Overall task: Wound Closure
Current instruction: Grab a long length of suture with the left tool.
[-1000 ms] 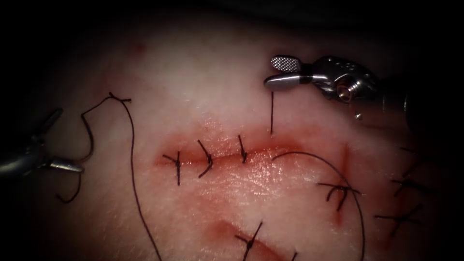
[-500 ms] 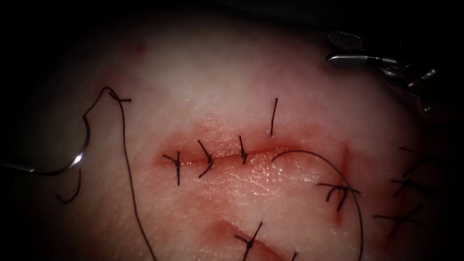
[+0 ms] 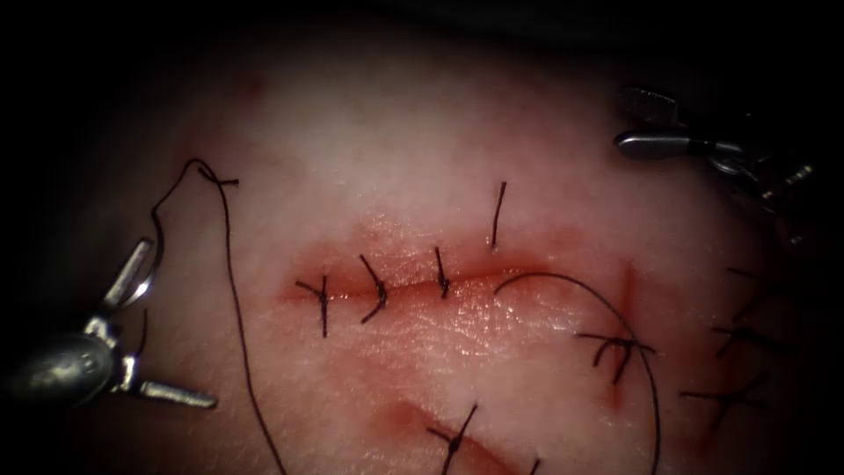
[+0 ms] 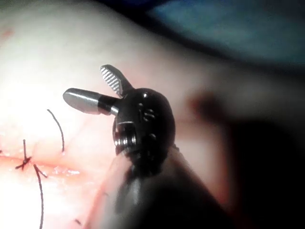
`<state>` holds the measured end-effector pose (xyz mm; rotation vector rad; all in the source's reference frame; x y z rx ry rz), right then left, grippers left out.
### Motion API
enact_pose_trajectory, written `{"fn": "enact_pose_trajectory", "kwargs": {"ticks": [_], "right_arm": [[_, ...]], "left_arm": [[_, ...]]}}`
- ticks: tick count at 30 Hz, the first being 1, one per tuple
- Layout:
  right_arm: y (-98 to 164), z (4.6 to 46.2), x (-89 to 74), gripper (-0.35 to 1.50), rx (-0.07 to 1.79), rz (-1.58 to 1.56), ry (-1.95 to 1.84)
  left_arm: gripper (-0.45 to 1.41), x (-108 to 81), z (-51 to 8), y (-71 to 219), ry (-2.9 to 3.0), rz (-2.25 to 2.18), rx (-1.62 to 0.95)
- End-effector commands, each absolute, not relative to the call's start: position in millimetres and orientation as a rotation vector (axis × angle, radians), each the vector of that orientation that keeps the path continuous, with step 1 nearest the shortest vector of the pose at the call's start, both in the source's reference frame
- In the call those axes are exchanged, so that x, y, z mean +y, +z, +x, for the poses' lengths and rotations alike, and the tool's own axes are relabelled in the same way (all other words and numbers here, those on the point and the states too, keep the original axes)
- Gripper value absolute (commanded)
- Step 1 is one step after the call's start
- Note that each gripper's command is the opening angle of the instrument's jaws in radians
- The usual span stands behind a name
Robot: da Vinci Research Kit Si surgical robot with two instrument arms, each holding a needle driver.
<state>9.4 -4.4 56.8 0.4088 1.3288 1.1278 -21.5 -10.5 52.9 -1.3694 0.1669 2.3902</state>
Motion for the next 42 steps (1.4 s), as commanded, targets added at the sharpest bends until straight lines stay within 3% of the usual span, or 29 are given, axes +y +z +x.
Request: {"fn": "enact_pose_trajectory", "kwargs": {"ticks": [1, 7, 15, 27, 34, 42], "right_arm": [[57.5, 10.3, -4.5, 1.30, 1.331, 0.409, 1.124], [58.0, 10.8, -5.0, 1.30, 1.333, 0.399, 1.120], [59.0, 11.6, -6.0, 1.28, 1.338, 0.377, 1.108], [60.7, 11.7, -6.8, 1.26, 1.345, 0.379, 1.118], [60.9, 11.6, -6.7, 1.25, 1.345, 0.386, 1.127], [61.2, 11.2, -6.4, 1.23, 1.343, 0.394, 1.137]], "left_arm": [[0.93, -10.7, -23.5, 54.0, 2.423, -1.407, 0.156], [0.83, -12.1, -31.3, 56.5, 2.563, -1.559, 0.169], [0.47, -10.9, -38.2, 57.2, 2.750, -1.710, 0.287], [0.49, -9.6, -43.1, 58.0, 2.911, -1.858, 0.501], [0.42, -10.5, -46.5, 57.8, 2.909, -2.005, 0.518], [0.47, -12.0, -49.1, 57.0, 2.907, -2.161, 0.535]]}}
